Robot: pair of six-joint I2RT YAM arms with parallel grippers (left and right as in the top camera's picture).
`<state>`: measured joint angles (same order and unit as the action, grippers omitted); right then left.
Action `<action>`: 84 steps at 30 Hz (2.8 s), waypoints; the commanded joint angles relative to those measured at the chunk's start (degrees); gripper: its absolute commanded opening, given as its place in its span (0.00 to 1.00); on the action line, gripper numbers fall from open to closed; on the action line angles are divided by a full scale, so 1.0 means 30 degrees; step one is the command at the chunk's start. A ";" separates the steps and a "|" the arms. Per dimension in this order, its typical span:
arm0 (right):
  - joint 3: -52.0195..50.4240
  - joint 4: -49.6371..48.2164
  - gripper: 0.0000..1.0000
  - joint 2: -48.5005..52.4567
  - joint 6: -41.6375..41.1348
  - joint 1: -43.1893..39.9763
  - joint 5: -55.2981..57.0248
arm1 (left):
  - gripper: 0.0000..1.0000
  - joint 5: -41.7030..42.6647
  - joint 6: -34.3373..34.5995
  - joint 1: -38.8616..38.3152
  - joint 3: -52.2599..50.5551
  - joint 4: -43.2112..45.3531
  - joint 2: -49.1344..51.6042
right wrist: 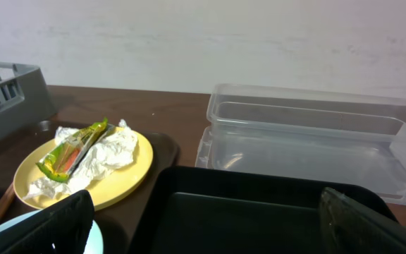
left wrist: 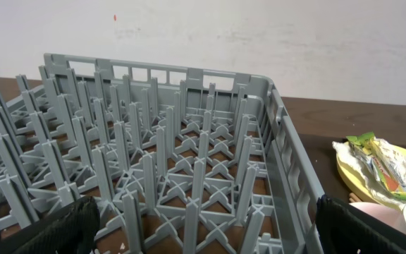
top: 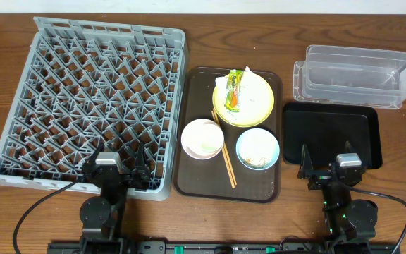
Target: Sort waste into correct bins and load items into the dishwasher
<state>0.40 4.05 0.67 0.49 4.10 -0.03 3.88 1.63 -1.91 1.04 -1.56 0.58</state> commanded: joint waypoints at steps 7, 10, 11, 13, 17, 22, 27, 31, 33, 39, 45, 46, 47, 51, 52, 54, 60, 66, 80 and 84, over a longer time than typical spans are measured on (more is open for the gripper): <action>-0.0029 0.0080 0.99 -0.0095 0.0073 -0.0058 -0.0007 | 0.98 0.0189 -0.0109 0.0029 -0.0270 -0.0736 0.0007; -0.0029 0.0087 0.99 -0.0095 0.0073 -0.0058 0.0000 | 0.98 0.0189 -0.0109 0.0029 -0.0270 -0.0736 0.0007; -0.0029 0.0080 0.99 -0.0095 0.0073 -0.0058 0.0000 | 0.98 0.0189 -0.0109 0.0029 -0.0270 -0.0736 0.0007; -0.0029 0.0080 0.99 -0.0095 0.0073 -0.0058 0.0000 | 0.98 0.0189 -0.0109 0.0029 -0.0270 -0.0736 0.0007; -0.0029 0.0087 0.99 -0.0095 0.0073 -0.0058 0.0000 | 0.98 0.0189 -0.0109 0.0029 -0.0270 -0.0736 0.0007; -0.0029 0.0087 0.99 -0.0095 0.0073 -0.0058 0.0000 | 0.98 0.0189 -0.0109 0.0029 -0.0270 -0.0736 0.0007; -0.0029 0.0080 0.99 -0.0095 0.0073 -0.0058 0.0000 | 0.98 0.0189 -0.0109 0.0029 -0.0270 -0.0736 0.0007; -0.0029 0.0080 0.99 -0.0095 0.0073 -0.0058 -0.0007 | 0.98 0.0189 -0.0109 0.0029 -0.0270 -0.0736 0.0007; -0.0029 0.0080 0.99 -0.0095 0.0073 -0.0058 0.0000 | 0.98 0.0189 -0.0109 0.0029 -0.0270 -0.0736 0.0007; -0.0029 0.0080 0.99 -0.0095 0.0073 -0.0058 -0.0007 | 0.98 0.0189 -0.0109 0.0029 -0.0270 -0.0736 0.0007; -0.0029 0.0080 0.99 -0.0095 0.0073 -0.0058 0.0000 | 0.98 0.0189 -0.0109 0.0029 -0.0270 -0.0736 0.0007; -0.0029 0.0080 0.99 -0.0095 0.0073 -0.0058 -0.0007 | 0.98 0.0189 -0.0109 0.0029 -0.0270 -0.0736 0.0007; -0.0029 0.0087 0.99 -0.0095 0.0073 -0.0058 0.0000 | 0.98 0.0189 -0.0109 0.0029 -0.0270 -0.0736 0.0007; -0.0029 0.0087 0.99 -0.0095 0.0073 -0.0058 0.0000 | 0.98 0.0189 -0.0109 0.0029 -0.0270 -0.0736 0.0007; -0.0029 0.0087 0.99 -0.0095 0.0073 -0.0058 0.0000 | 0.98 0.0189 -0.0109 0.0029 -0.0270 -0.0736 0.0007; -0.0029 0.0080 0.99 -0.0095 0.0073 -0.0058 0.0000 | 0.98 0.0189 -0.0109 0.0029 -0.0270 -0.0736 0.0015; -0.0029 0.0087 0.99 -0.0095 0.0080 -0.0058 -0.0007 | 0.98 0.0189 -0.0109 0.0029 -0.0270 -0.0736 0.0015; -0.0029 0.0080 0.99 -0.0095 0.0066 -0.0058 -0.0087 | 0.98 0.0189 -0.0109 0.0029 -0.0270 -0.0736 0.0015; 0.0095 0.0029 0.99 -0.0095 -0.2084 -0.0058 -0.0080 | 0.98 0.0692 0.0692 0.0029 0.0226 -0.0328 0.0073; 0.0801 0.0160 0.99 0.0364 -0.2601 -0.0058 -0.0087 | 0.98 0.0372 0.0692 0.0029 0.1953 -0.2936 0.0772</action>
<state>0.54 4.19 0.82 -4.40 4.10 -0.05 4.58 3.01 -1.91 3.42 -6.76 1.43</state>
